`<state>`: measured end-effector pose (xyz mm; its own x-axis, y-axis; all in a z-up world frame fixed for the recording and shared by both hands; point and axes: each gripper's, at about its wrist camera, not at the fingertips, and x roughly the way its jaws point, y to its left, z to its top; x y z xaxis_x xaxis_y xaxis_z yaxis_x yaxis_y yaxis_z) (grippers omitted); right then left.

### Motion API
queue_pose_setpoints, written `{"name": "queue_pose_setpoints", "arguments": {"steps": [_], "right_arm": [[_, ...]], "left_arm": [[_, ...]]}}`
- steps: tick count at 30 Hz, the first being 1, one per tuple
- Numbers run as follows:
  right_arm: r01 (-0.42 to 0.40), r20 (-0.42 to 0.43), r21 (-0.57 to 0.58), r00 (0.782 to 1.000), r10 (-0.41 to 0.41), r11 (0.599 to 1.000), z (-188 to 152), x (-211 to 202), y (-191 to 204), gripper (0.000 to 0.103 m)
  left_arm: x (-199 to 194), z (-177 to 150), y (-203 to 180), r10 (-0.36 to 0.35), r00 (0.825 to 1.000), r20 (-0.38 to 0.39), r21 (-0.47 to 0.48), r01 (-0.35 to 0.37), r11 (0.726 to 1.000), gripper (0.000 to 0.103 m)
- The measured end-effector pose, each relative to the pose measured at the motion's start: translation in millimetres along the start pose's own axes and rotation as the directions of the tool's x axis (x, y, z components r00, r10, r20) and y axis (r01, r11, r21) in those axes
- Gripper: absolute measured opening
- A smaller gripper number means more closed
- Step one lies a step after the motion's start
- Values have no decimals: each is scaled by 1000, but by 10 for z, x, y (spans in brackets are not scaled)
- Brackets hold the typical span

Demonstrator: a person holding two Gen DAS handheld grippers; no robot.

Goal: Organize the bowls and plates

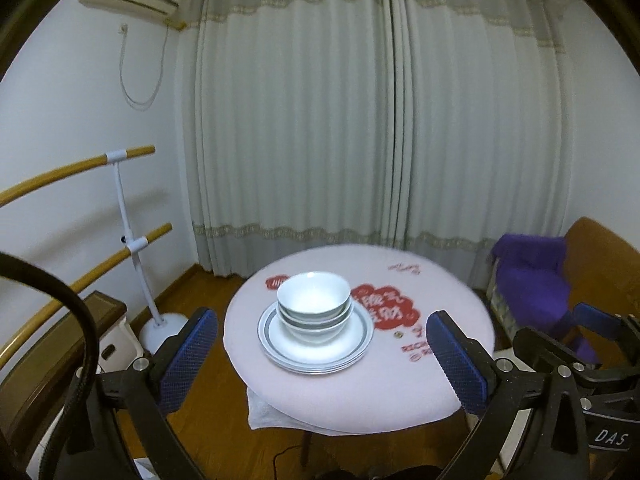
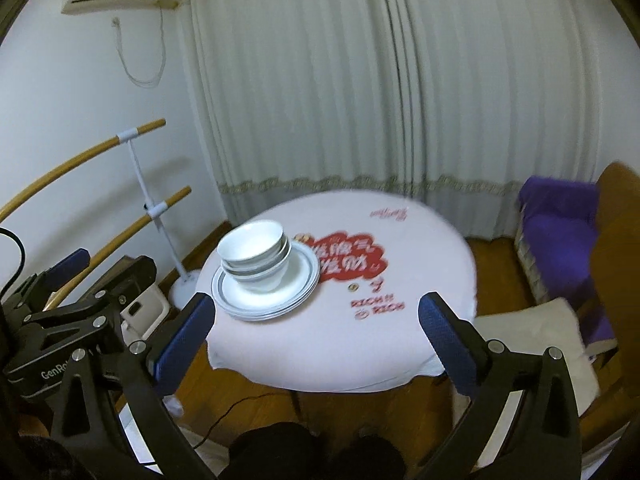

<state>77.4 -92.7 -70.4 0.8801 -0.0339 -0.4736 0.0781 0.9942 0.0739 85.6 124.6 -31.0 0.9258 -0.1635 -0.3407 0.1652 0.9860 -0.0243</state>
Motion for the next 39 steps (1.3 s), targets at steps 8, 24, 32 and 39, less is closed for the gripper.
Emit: {"name": "queue_pose_setpoints", "arguments": {"steps": [8,24,32,39], "right_arm": [[72,137,-36,988,-67,997,21,-649,28,103],[124,300,-43,948,-106,991,45,-1291,88,103],[115,307,-40,947,-97,993,15,-1338,87,103],[115,315,-41,944,-97,993,18,-1375,85,103]], "left_arm": [[-750,-111,-97,16,991,134,7,-17,1000,102],[-997,-614,-274,55,961,271,2,-58,998,102],[-1054,-804,-374,52,957,284,4,-55,998,102],[-1098,-728,-321,49,956,289,2,-52,999,102]]}}
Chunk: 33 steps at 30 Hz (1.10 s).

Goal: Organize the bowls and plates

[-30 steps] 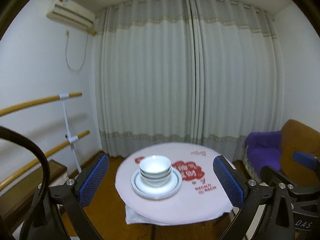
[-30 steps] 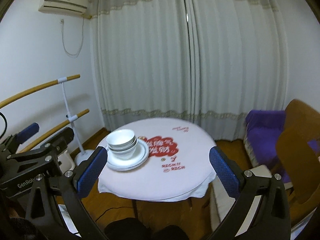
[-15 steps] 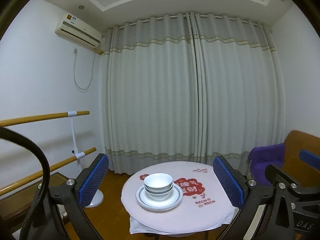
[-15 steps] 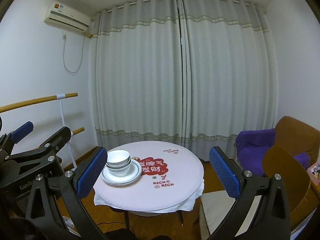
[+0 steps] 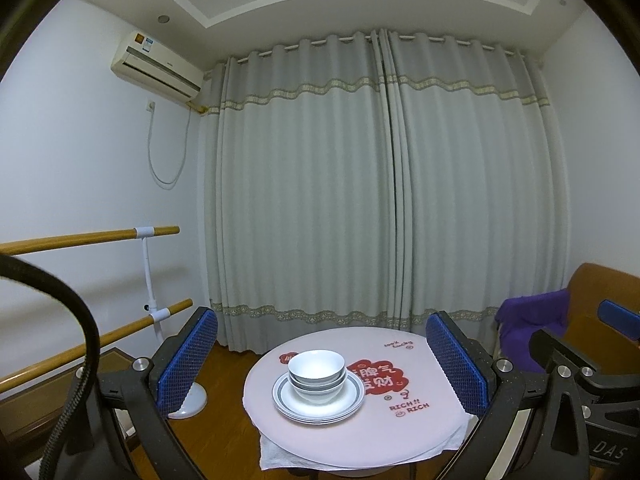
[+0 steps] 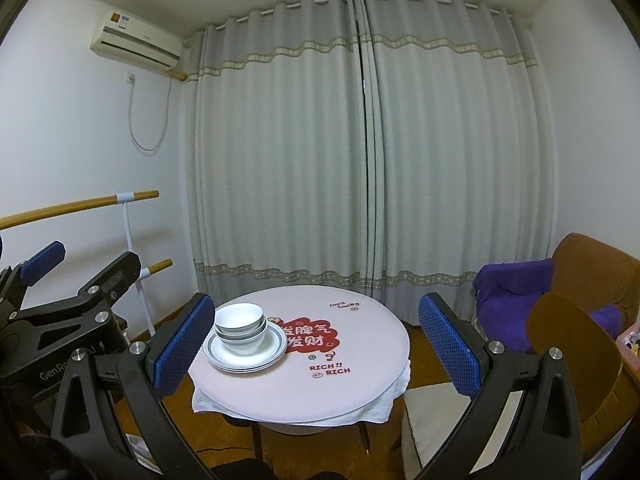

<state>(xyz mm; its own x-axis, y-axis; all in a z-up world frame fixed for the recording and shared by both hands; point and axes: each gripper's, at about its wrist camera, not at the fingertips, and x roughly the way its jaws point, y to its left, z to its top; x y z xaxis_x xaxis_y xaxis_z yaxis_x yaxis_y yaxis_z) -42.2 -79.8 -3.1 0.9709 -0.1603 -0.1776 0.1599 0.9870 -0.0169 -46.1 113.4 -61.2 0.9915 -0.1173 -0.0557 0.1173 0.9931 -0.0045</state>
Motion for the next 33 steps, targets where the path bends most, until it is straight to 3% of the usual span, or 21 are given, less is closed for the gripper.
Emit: {"name": "queue_pose_setpoints", "arguments": {"steps": [33], "right_arm": [[-4,3,4,1000,4,1000,12,-36,3,103]], "left_arm": [[44,-40,32,1,1000,2,2,-1,1000,102]]}}
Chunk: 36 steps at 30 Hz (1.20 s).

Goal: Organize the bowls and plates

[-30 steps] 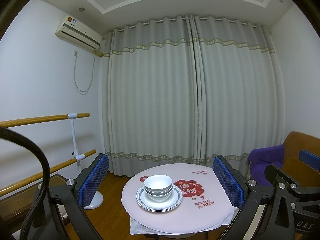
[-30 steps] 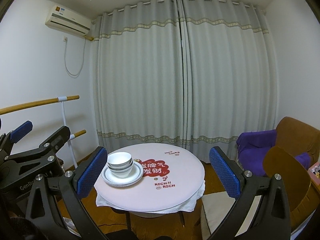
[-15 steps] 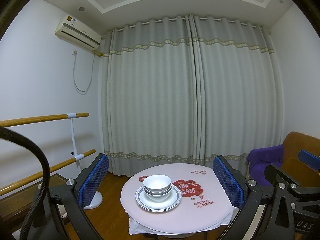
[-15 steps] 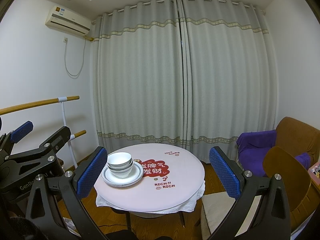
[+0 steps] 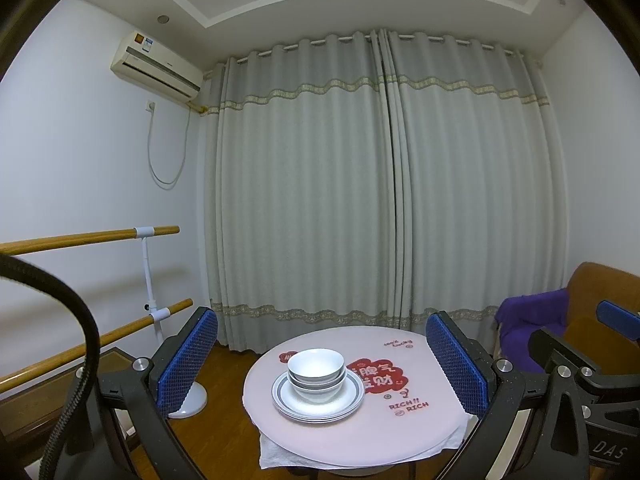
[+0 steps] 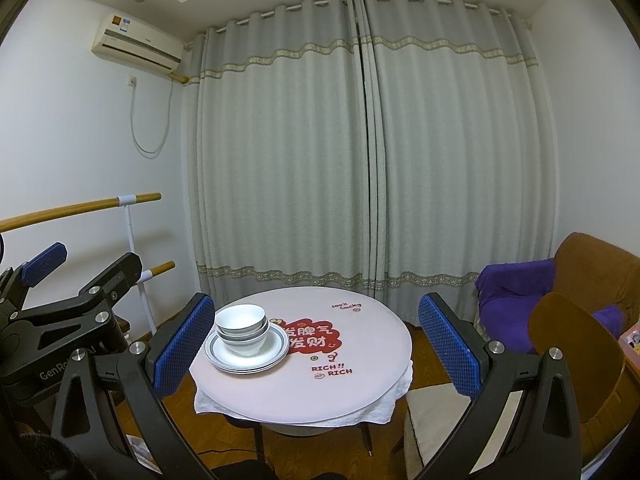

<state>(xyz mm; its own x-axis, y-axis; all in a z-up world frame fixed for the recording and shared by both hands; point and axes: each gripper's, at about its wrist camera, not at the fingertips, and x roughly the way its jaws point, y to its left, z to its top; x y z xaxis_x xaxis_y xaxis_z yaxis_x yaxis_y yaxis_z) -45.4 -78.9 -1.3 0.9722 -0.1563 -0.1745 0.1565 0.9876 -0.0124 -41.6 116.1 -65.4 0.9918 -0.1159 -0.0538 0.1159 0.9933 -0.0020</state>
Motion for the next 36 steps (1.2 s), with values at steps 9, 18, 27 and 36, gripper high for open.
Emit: {"name": "queue_pose_setpoints", "arguments": {"steps": [9,18,27,36], "right_arm": [[-1,0,1,1000,1,1000,-4,3,-3,103],[-5,-4,6,1000,5,1000,-10,14,29,103],[-6,-15,14,1000,7,1000,-33,52,64,103],[-8,-28,21,1000,8,1000,-69,99,81,103]], "left_arm": [[47,-36,-9,4,1000,6,4,-4,1000,102],[93,-80,-32,8,1000,26,13,-8,1000,102],[187,-142,-41,17,1000,11,10,-17,1000,102],[319,-123,-64,18,1000,-3,13,-18,1000,102]]}}
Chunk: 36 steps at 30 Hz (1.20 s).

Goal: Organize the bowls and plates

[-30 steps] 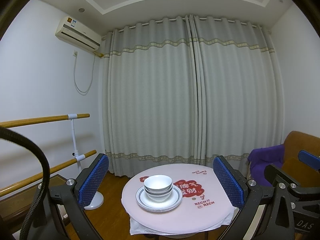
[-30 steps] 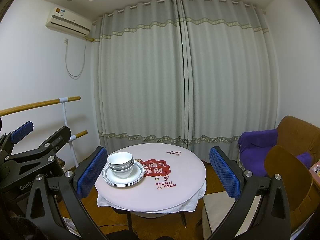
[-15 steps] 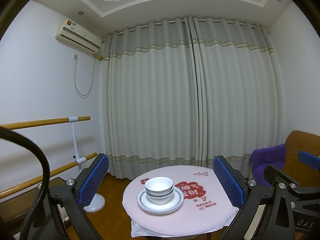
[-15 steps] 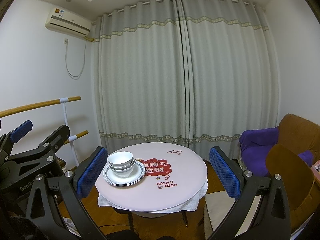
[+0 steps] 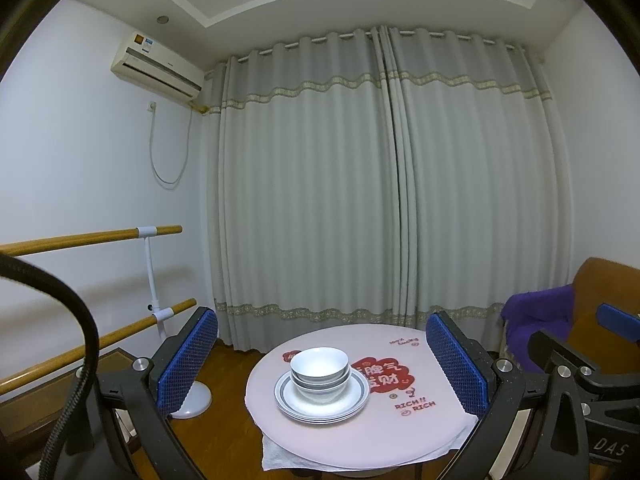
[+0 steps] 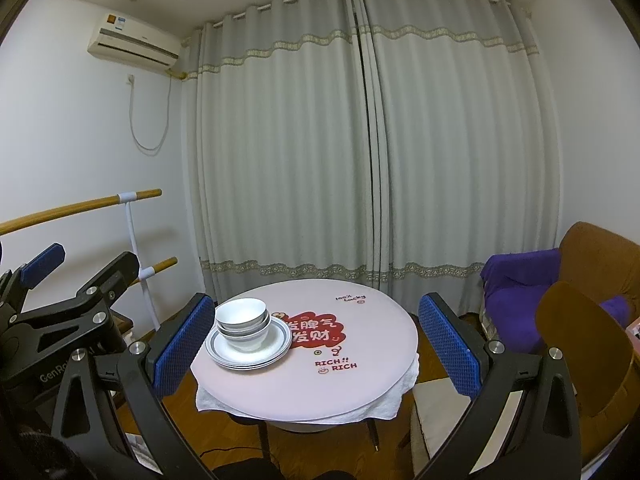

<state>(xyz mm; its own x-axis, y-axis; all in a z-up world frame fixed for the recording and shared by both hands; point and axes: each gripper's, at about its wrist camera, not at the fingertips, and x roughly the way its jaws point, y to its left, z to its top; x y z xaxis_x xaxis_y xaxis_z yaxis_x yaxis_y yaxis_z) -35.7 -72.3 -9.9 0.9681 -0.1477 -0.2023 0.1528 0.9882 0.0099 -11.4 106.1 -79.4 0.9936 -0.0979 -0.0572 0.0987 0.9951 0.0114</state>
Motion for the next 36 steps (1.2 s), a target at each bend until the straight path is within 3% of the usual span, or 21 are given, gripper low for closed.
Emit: {"name": "queue_pose_setpoints", "arguments": {"steps": [36], "right_arm": [[-5,-20,6,1000,5,1000,-45,135,-59,103]], "left_arm": [[203,-39,0,0,1000,-19,0,0,1000,102]]}}
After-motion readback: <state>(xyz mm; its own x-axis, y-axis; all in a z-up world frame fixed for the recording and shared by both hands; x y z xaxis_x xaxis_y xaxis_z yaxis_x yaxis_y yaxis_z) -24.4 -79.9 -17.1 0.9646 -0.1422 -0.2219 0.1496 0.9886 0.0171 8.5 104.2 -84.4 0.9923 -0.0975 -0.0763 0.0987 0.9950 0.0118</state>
